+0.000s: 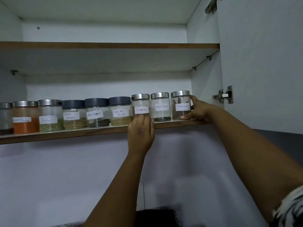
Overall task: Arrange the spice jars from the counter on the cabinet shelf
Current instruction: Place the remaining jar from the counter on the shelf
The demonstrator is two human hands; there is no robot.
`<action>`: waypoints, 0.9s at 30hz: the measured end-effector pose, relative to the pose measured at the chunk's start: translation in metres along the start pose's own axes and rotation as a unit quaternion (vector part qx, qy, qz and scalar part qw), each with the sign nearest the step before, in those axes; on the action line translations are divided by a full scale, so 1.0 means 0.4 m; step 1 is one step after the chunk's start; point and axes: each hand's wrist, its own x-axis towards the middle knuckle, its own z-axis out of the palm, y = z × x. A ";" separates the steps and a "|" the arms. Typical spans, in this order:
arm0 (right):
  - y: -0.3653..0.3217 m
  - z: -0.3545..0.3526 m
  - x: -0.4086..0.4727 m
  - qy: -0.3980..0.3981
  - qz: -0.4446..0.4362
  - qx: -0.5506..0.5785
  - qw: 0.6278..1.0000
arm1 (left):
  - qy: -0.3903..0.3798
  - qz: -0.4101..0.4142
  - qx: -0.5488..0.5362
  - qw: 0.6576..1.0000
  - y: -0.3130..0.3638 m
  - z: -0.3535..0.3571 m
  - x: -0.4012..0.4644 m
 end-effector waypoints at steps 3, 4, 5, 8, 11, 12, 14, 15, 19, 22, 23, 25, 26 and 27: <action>0.007 0.006 0.023 -0.003 0.009 -0.002 1.000 | 0.022 -0.008 0.023 0.999 0.004 0.010 -0.005; 0.011 0.005 0.028 -0.009 0.014 0.002 1.000 | 0.028 -0.007 0.029 0.999 0.004 0.015 -0.006; 0.015 0.003 0.033 -0.016 0.019 0.007 1.000 | 0.033 -0.004 0.034 0.999 0.004 0.020 -0.008; 0.026 -0.004 0.044 -0.035 0.032 0.027 0.998 | 0.039 0.005 0.037 0.999 -0.002 0.028 -0.012; 0.034 -0.008 0.052 -0.040 0.036 0.033 0.998 | 0.040 0.010 0.047 0.998 -0.004 0.034 -0.014; 0.036 -0.009 0.055 -0.042 0.035 0.034 0.998 | 0.041 0.009 0.049 0.998 -0.004 0.035 -0.014; 0.040 -0.011 0.062 -0.047 0.036 0.034 0.998 | 0.043 0.005 0.055 0.998 -0.001 0.037 -0.015; 0.042 -0.014 0.065 -0.050 0.039 0.031 0.998 | 0.043 0.002 0.057 0.997 0.000 0.037 -0.014; 0.038 -0.016 0.065 -0.042 0.062 0.009 0.997 | 0.044 0.005 0.056 0.997 0.001 0.035 -0.014; 0.024 -0.019 0.061 -0.027 0.081 -0.048 0.995 | 0.034 0.007 0.052 0.998 -0.002 0.032 -0.013; 0.017 -0.017 0.056 -0.021 0.086 -0.090 0.992 | 0.032 0.006 0.050 0.998 -0.002 0.031 -0.014; 0.000 -0.013 0.037 -0.019 0.097 -0.189 0.977 | 0.027 0.005 0.045 0.999 0.000 0.028 -0.014; -0.012 -0.008 0.022 -0.012 0.100 -0.232 0.967 | 0.024 0.006 0.043 0.999 0.000 0.025 -0.013; -0.020 0.000 0.008 -0.001 0.098 -0.263 0.960 | 0.019 0.006 0.039 0.999 0.000 0.021 -0.013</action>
